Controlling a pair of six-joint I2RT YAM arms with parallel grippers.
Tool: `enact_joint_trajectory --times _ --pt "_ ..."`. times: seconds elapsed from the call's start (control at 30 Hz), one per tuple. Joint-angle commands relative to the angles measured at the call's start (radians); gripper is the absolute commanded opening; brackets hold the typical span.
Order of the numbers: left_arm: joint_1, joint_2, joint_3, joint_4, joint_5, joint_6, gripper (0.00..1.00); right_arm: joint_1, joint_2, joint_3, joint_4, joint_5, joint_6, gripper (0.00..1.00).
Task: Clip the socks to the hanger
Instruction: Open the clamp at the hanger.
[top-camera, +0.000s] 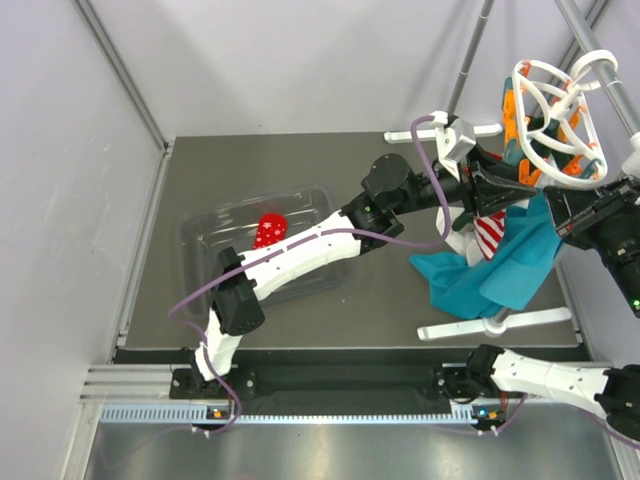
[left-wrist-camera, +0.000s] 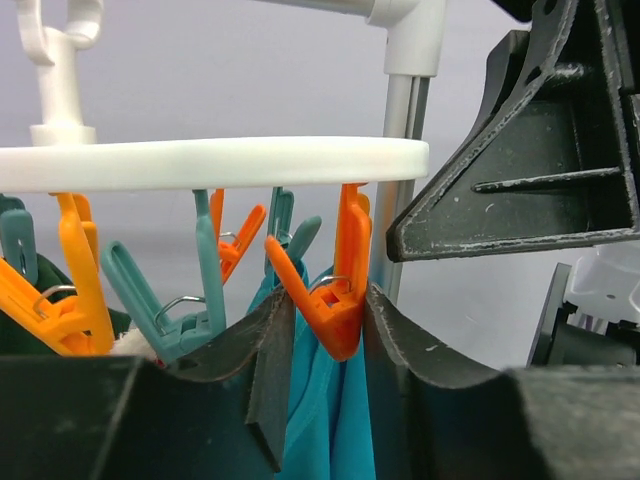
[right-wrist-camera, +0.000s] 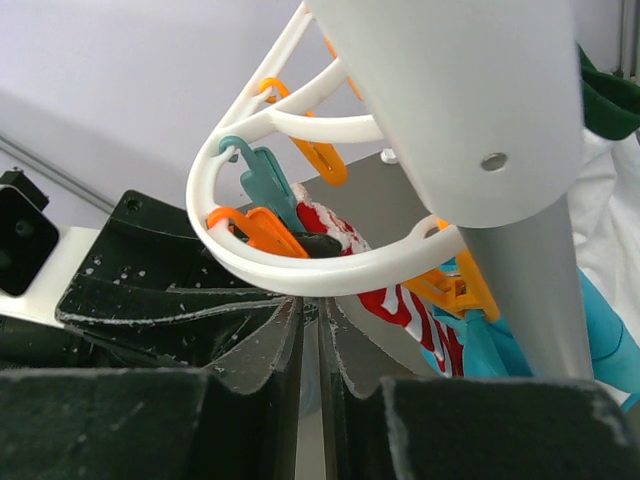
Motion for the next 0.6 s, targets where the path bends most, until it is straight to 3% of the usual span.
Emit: enact_joint_trajectory --times 0.0,0.1,0.13,0.17,0.2,0.27,0.47,0.57 --pt "0.004 -0.002 0.039 0.045 0.008 -0.013 0.34 -0.007 0.026 0.010 0.033 -0.018 -0.015 0.13" --pt "0.004 -0.010 0.046 0.018 -0.001 -0.003 0.24 -0.007 0.032 0.012 0.034 -0.029 -0.015 0.16" --pt "0.001 -0.019 0.046 0.005 -0.011 0.002 0.18 -0.007 0.034 0.014 0.034 -0.029 -0.018 0.17" --pt "-0.001 -0.025 0.044 -0.010 -0.024 0.019 0.04 -0.007 0.035 0.021 0.036 -0.031 -0.021 0.18" --pt "-0.004 -0.030 0.046 -0.050 -0.041 0.033 0.02 -0.007 0.037 0.024 0.034 -0.032 -0.019 0.19" --pt "-0.024 -0.051 0.046 -0.099 -0.100 0.108 0.00 -0.007 0.043 0.033 0.027 -0.034 -0.022 0.21" --pt "-0.145 -0.086 0.093 -0.332 -0.370 0.430 0.00 -0.007 0.075 0.066 -0.001 -0.037 -0.021 0.43" --pt "-0.191 -0.093 0.092 -0.364 -0.496 0.546 0.00 -0.007 0.094 0.087 -0.016 -0.026 -0.021 0.47"
